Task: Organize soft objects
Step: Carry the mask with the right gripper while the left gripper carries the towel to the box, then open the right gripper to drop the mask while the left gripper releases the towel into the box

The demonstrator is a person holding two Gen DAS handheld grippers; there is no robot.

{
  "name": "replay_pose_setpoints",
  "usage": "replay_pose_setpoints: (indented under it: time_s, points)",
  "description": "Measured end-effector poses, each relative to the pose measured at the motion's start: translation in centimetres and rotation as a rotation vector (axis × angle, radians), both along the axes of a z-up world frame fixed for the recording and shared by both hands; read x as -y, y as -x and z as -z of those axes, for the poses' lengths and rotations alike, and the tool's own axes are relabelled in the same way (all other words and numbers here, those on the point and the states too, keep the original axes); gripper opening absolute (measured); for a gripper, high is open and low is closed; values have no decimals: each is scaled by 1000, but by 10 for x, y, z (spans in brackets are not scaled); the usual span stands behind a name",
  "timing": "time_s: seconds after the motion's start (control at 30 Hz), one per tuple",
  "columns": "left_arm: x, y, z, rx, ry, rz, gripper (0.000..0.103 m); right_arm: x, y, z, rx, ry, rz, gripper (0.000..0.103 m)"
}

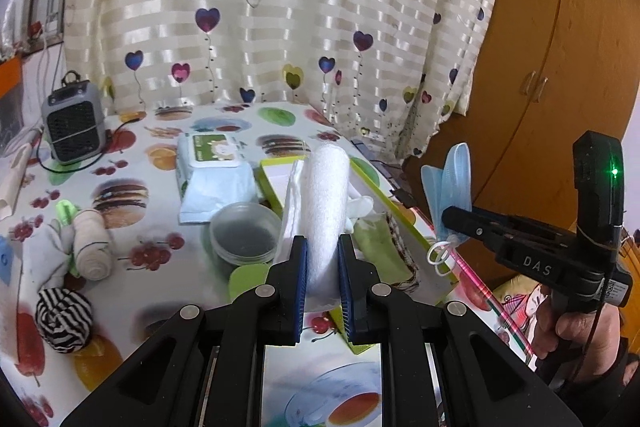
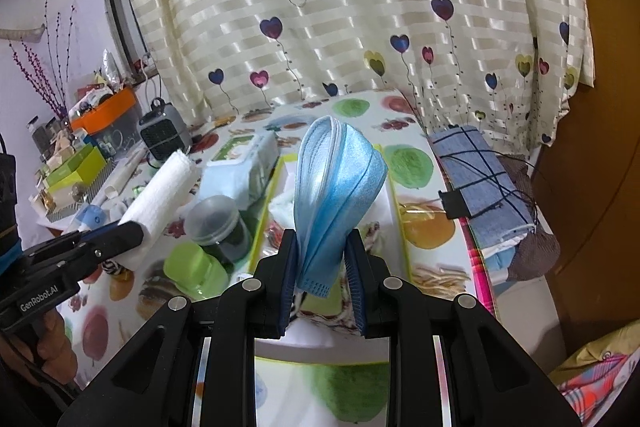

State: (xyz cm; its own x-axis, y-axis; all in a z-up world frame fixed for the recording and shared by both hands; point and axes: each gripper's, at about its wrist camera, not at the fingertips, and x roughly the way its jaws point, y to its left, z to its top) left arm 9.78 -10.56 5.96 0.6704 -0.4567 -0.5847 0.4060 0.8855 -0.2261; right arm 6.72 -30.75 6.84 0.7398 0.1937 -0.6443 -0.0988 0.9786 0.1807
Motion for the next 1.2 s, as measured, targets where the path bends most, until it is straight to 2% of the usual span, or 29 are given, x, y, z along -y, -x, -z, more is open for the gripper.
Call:
replay_pose_setpoints:
  time_s: [0.1, 0.2, 0.47, 0.57, 0.63, 0.8, 0.9, 1.03, 1.07, 1.1, 1.2]
  points:
    - [5, -3, 1, -5, -1, 7, 14, 3, -4, 7, -25, 25, -17, 25]
    - [8, -4, 3, 2, 1, 14, 14, 2, -8, 20, -58, 93, -26, 25]
    - [19, -9, 13, -36, 15, 40, 14, 6, -15, 47, -167, 199, -32, 25]
    - [23, -12, 15, -27, 8, 43, 14, 2, -22, 57, -229, 305, -79, 25]
    - [26, -16, 20, -56, 30, 58, 14, 2, -24, 61, -261, 319, -93, 26]
    - [37, -24, 30, -81, 24, 72, 14, 3, -21, 58, -237, 313, -104, 33]
    - [47, -25, 30, -72, 20, 89, 14, 5, -15, 54, -200, 260, -95, 40]
    - [58, -25, 36, -86, 32, 125, 14, 6, -3, 45, -150, 206, -100, 40]
    - [57, -26, 40, -78, 28, 108, 14, 8, -1, 43, -144, 206, -97, 40]
    - [58, -30, 44, -95, 14, 88, 14, 9, -2, 42, -146, 223, -75, 40]
    - [66, -39, 55, -141, 11, 109, 14, 12, -5, 36, -124, 210, -59, 40]
